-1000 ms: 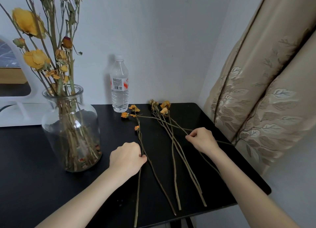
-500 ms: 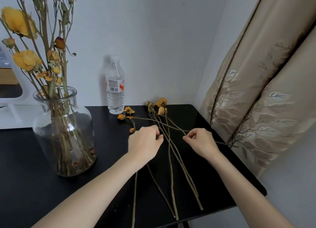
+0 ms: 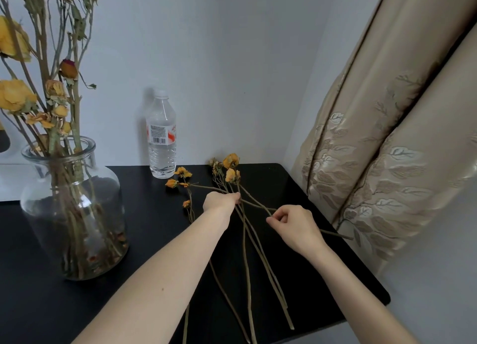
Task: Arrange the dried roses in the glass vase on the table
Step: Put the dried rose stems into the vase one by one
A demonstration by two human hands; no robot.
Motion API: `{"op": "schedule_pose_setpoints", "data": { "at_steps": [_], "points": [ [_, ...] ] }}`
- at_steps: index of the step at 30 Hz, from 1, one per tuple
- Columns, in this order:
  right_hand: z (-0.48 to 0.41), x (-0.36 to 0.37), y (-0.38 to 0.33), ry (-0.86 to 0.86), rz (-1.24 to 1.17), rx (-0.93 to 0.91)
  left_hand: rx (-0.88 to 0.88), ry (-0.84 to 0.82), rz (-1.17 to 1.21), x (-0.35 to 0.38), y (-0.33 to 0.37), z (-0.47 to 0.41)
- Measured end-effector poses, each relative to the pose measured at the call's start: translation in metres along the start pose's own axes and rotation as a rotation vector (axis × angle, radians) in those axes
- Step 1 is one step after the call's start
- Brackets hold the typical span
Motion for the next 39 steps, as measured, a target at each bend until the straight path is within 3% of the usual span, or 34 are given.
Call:
{"op": "schedule_pose_setpoints", "data": {
  "at_steps": [3, 8, 16, 22, 31, 39],
  "points": [
    [0.002, -0.002, -0.003, -0.043, 0.155, 0.029, -0.030, 0.010, 0.026, 0.001, 0.000, -0.006],
    [-0.002, -0.013, -0.009, -0.110, 0.322, 0.099, 0.091, 0.067, -0.063, -0.005, 0.011, -0.002],
    [-0.020, -0.029, -0.009, -0.304, 0.107, 0.077, 0.369, 0.106, -0.054, -0.025, 0.037, 0.011],
    [-0.015, -0.029, -0.001, -0.436, -0.042, 0.040, 0.406, 0.068, 0.086, -0.038, 0.039, 0.013],
    [-0.018, -0.016, 0.003, -0.388, -0.059, 0.044, 0.447, -0.068, 0.191, -0.037, 0.036, 0.040],
    [-0.011, -0.012, 0.001, -0.344, -0.094, 0.027, 0.437, -0.224, -0.052, -0.020, 0.025, 0.071]
  ]
}}
Point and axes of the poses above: each hand's wrist, its own z-axis away from the middle knuckle, its own x-axis out of the palm, y = z × x, the point moved 4 cm from there along -z, towards the middle knuckle, and after that the axes turned 12 degrees about -y, right-handed, at the moved point
